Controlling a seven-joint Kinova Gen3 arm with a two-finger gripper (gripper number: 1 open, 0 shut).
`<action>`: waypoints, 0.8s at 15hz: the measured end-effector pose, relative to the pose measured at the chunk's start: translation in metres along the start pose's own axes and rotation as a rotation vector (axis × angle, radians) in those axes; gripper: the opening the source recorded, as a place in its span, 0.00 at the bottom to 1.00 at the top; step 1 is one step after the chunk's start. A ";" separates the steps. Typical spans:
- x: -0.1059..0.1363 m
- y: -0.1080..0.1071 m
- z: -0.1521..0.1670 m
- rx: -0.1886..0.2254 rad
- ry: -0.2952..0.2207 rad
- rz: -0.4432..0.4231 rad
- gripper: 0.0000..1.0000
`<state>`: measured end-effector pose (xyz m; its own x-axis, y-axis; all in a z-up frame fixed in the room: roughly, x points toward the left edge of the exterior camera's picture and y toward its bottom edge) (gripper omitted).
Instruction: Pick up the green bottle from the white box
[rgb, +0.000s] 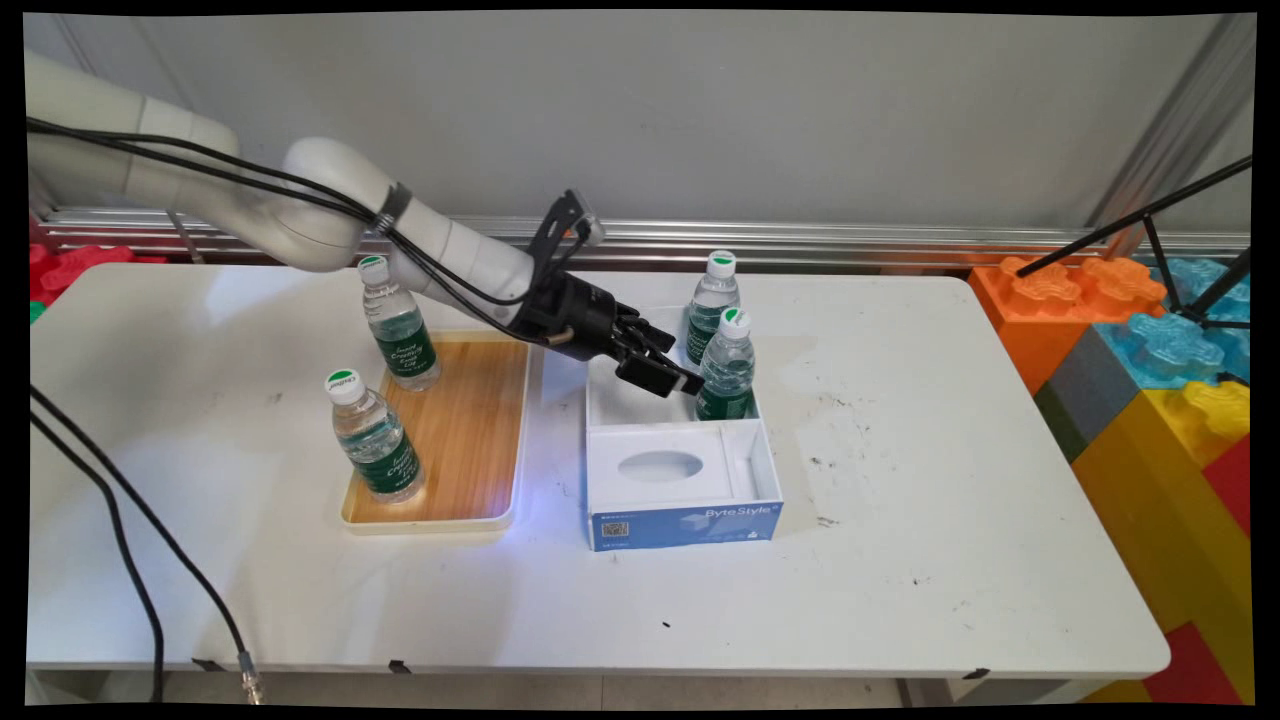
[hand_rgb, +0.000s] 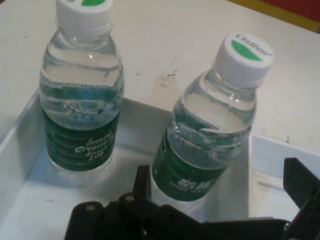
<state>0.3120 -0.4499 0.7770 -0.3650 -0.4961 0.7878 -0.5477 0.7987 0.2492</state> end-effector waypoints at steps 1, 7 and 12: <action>-0.001 -0.001 0.004 0.002 0.001 0.000 1.00; -0.002 -0.004 0.025 0.009 0.006 0.000 1.00; -0.003 -0.004 0.037 0.012 0.009 -0.001 1.00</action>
<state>0.2879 -0.4645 0.7529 -0.3578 -0.4941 0.7923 -0.5571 0.7940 0.2436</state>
